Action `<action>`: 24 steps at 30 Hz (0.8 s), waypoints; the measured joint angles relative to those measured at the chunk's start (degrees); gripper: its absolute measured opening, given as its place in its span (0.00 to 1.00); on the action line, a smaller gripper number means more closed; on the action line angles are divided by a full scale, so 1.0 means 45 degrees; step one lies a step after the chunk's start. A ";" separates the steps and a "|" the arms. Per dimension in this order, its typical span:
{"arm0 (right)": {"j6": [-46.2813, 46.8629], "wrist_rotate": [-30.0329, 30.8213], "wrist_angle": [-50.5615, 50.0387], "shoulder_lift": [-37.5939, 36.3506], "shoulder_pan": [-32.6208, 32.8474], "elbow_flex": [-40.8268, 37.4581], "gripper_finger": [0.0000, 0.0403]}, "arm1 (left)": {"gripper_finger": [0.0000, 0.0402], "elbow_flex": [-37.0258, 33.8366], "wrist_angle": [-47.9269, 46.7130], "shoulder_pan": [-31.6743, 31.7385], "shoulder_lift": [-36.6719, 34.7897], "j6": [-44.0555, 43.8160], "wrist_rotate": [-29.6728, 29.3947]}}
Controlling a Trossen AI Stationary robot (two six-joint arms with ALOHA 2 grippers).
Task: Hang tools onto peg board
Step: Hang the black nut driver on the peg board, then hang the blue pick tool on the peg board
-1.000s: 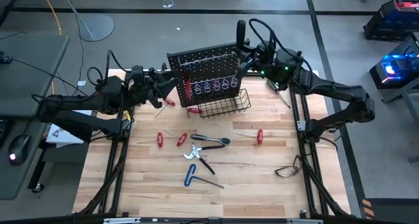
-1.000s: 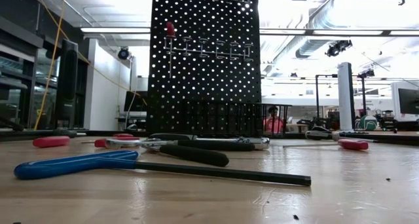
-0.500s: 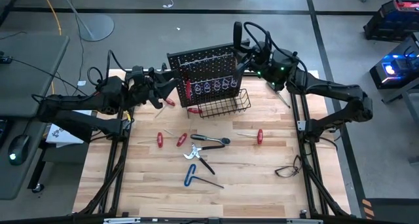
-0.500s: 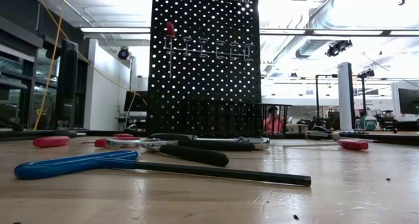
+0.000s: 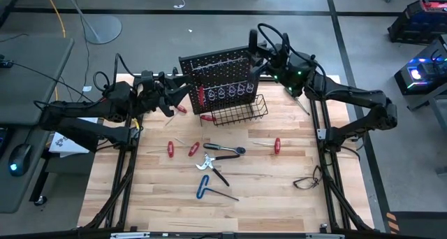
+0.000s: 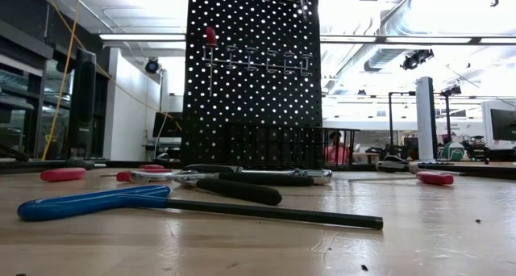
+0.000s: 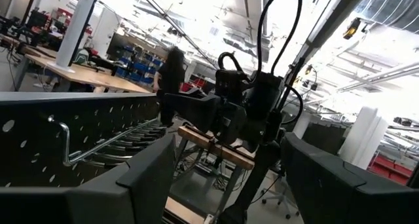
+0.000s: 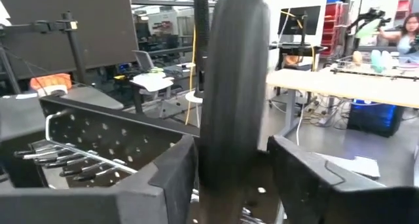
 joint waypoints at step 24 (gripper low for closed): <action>-0.0880 -0.0042 -0.2152 -0.2396 0.0010 0.0000 0.48 | 0.64 0.0000 -0.1121 -0.0295 -0.0005 0.0342 0.0612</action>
